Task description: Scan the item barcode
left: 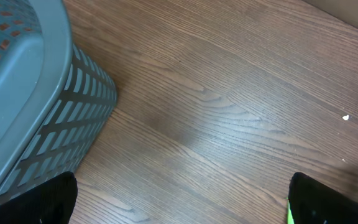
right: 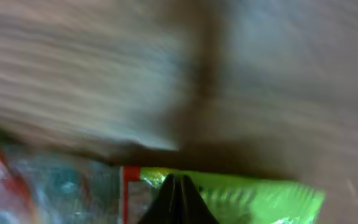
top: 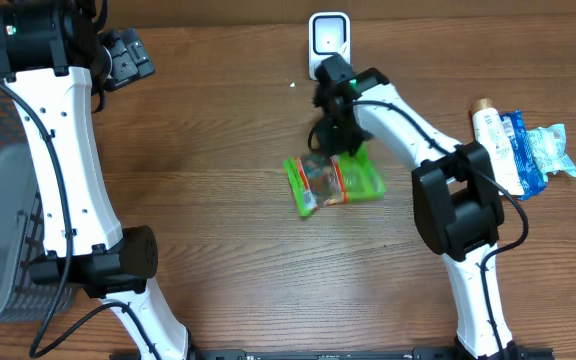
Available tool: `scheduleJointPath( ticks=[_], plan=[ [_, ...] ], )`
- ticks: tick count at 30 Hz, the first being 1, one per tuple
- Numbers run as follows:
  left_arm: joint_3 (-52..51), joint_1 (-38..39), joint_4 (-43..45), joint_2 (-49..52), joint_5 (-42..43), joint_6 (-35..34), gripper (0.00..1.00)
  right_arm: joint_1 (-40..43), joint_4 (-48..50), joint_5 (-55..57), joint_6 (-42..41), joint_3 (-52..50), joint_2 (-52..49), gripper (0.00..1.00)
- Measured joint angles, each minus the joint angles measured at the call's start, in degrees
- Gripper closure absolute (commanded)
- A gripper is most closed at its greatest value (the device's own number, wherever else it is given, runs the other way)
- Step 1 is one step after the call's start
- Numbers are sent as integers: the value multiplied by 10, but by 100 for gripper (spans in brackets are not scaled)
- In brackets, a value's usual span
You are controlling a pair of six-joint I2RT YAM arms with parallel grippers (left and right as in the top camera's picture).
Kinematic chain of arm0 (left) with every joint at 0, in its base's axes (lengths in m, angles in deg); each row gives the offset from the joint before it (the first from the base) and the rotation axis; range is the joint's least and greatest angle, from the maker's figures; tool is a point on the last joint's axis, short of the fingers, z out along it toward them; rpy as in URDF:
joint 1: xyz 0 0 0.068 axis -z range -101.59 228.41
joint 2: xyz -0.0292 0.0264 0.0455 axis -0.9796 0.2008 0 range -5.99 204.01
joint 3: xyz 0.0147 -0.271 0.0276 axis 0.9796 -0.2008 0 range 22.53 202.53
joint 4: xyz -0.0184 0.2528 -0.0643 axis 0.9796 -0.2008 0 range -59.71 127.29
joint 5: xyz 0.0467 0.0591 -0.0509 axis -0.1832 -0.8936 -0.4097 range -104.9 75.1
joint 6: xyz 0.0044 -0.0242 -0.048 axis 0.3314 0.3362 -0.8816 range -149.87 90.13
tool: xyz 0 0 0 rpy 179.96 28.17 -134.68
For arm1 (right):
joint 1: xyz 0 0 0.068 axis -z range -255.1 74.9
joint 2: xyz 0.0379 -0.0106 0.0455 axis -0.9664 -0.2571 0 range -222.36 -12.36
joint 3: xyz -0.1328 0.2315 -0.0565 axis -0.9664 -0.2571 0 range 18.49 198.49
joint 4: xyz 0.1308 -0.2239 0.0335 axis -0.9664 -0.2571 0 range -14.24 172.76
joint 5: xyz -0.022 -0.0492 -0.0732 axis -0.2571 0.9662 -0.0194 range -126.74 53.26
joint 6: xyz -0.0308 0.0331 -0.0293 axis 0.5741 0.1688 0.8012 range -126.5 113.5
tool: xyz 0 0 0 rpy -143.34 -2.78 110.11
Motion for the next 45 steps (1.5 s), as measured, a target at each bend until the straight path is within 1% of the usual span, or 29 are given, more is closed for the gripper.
scheduleJointPath(
  ticks=[1,3,5,7,9,11,13,15,16,18,20,24,30,34,40,43,45],
  plan=[
    [0,0,0,0,0,0,0,5,-28,5,-19,3,0,94],
    [0,0,0,0,0,0,0,16,-84,4,-51,7,0,92],
    [0,0,0,0,0,0,0,25,-136,-9,-62,12,0,87],
    [0,0,0,0,0,0,0,30,-187,-32,-54,14,0,81],
    [0,0,0,0,0,0,0,31,-208,-50,-41,14,0,64],
    [0,0,0,0,0,0,0,30,-217,-63,-20,17,0,55],
    [0,0,0,0,0,0,0,30,-213,-73,5,25,0,48],
    [0,0,0,0,0,0,0,30,-196,-79,42,35,0,37],
    [0,0,0,0,0,0,0,31,-183,-81,63,39,0,32],
    [0,0,0,0,0,0,0,32,-158,-86,107,43,0,26],
    [0,0,0,0,0,0,0,34,-137,-92,157,43,0,22],
    [0,0,0,0,0,0,0,36,-112,-101,244,43,0,20],
    [0,0,0,0,0,0,0,37,-133,-146,359,43,-6,17],
    [0,0,0,0,0,0,0,37,-135,-182,402,30,-14,13],
    [0,0,0,0,0,0,0,37,-68,-216,422,-8,-11,12],
    [0,0,0,0,0,0,0,39,-57,-221,411,-15,-8,17],
    [0,0,0,0,0,0,0,40,-52,-222,405,-16,-8,28]
  ],
)
